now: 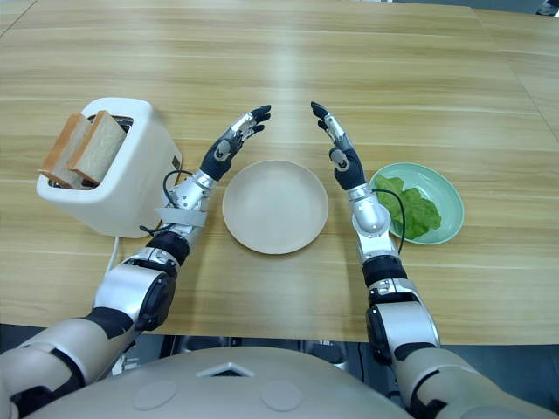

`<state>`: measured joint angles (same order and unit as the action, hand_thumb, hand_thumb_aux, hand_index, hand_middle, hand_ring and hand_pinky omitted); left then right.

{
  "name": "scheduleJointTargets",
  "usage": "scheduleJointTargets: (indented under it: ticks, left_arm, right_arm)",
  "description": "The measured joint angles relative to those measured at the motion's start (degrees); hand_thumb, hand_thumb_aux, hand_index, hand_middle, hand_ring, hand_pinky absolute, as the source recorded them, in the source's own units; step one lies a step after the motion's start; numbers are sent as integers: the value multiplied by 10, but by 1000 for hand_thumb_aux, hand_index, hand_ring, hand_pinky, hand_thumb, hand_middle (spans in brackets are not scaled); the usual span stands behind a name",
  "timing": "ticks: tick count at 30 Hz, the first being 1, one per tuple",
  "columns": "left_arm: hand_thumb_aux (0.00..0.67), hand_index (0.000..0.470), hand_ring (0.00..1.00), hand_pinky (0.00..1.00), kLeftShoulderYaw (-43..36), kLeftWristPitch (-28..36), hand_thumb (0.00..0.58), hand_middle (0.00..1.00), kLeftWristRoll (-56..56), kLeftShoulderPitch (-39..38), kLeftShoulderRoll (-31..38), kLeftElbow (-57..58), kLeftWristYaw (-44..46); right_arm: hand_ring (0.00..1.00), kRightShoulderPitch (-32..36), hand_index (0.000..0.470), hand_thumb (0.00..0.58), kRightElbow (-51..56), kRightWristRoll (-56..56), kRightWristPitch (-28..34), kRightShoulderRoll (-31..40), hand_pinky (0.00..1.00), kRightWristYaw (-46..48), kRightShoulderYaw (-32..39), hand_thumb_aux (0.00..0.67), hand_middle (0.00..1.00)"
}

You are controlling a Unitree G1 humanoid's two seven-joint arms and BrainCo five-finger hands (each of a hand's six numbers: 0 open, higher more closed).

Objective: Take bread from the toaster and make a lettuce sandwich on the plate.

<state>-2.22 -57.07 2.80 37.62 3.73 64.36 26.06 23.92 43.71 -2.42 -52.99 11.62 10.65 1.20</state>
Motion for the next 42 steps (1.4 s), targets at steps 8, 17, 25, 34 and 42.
scheduleJointTargets:
  ticks: [8,17,25,34,42]
  left_arm:
    - [0,0,0,0,14,2,0,0,15,-1,-9,-14,29]
    - [0,0,0,0,13,15,0,0,76,-51,-28,-115,125]
    - [0,0,0,0,-66,127,0,0,220,-162,11,-487,205]
    - [0,0,0,0,6,366,0,0,406,-159,72,-692,185]
    - [0,0,0,0,97,298,0,0,334,-174,125,-695,198]
  right_arm:
    - [0,0,0,0,-10,22,2,-6,0,18,-1,0,0]
    - [0,-1,0,0,-12,25,4,-6,0,19,-2,0,0]
    - [0,3,0,0,-5,17,4,-10,0,11,-2,0,0]
    - [0,18,0,0,27,6,3,-17,0,3,-2,0,0]
    - [0,23,0,0,46,2,0,-19,0,-4,-2,0,0]
